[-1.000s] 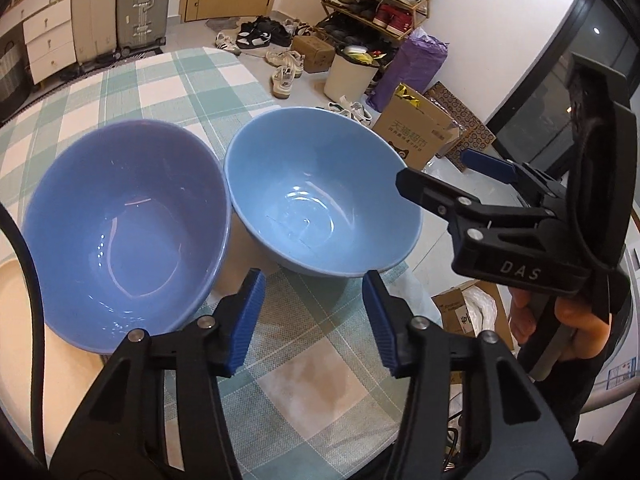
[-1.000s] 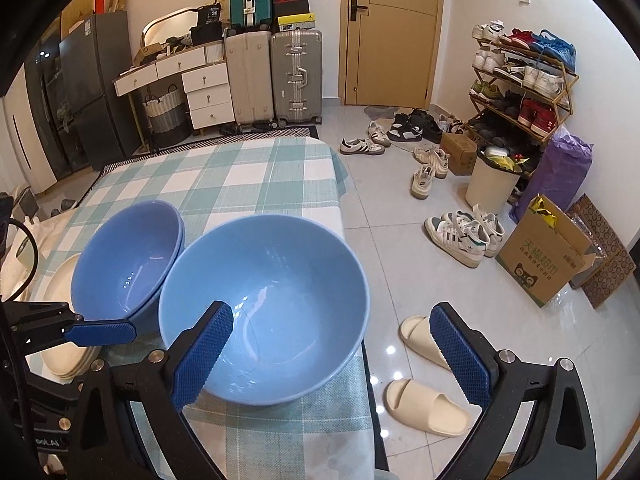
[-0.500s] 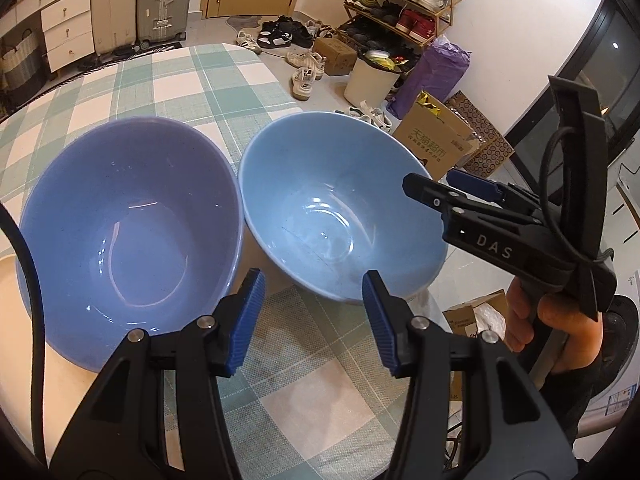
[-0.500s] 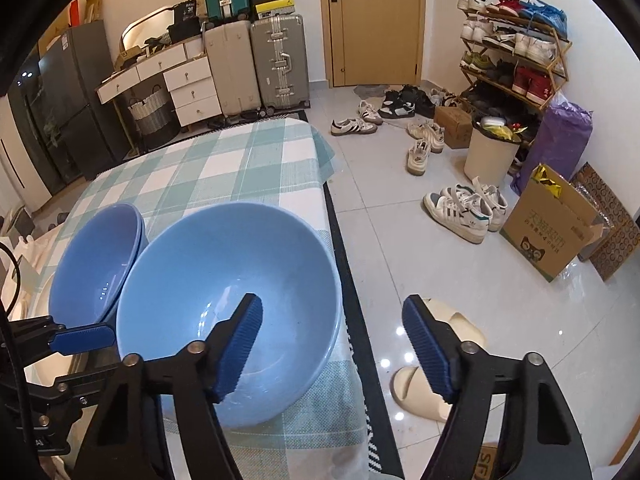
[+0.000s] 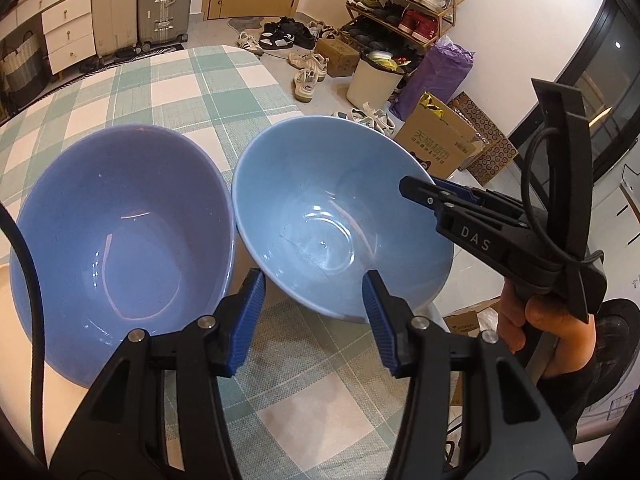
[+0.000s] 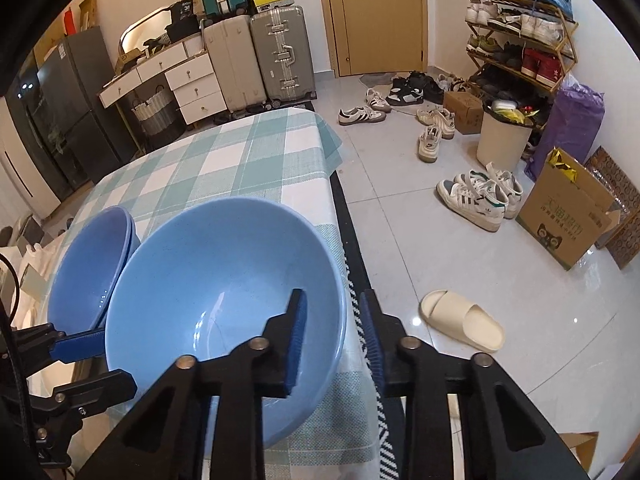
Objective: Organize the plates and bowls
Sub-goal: 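Close both grippers on the rim of the lighter blue bowl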
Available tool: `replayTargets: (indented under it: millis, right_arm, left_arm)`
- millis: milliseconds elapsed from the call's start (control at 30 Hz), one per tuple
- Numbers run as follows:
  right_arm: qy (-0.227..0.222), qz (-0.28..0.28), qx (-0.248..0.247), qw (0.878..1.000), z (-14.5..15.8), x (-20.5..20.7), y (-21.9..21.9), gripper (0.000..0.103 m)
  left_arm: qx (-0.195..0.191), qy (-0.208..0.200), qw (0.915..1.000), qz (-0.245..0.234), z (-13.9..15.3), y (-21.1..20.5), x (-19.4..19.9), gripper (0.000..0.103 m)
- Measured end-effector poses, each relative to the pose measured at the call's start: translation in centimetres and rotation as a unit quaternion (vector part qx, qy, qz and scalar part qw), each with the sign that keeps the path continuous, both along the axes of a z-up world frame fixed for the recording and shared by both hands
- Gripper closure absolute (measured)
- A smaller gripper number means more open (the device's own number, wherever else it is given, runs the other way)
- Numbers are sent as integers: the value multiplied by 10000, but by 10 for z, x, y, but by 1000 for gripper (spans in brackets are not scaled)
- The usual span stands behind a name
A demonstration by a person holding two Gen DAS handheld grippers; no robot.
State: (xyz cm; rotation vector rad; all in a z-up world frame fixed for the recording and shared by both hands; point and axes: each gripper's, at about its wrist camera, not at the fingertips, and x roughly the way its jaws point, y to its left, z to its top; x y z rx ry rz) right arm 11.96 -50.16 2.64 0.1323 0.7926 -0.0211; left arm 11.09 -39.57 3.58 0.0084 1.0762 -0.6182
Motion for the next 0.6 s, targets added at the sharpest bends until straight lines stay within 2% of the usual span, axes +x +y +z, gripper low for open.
replayTargets:
  millis: [133,233,600]
  right_arm:
    - [-6,20,-43,10000,-3,2,2,85]
    - [-32,17,-91,10000,-4,0,5,85]
    - [-125,-77,-149,9998,1,-14,10,85]
  left_arm:
    - [95,-16,10000,3,-2,-2,2,63]
    - [177,-82,9998,-7,-4,-3,3,68]
    - [172,-258,9995,-25,-6,-1,5,68]
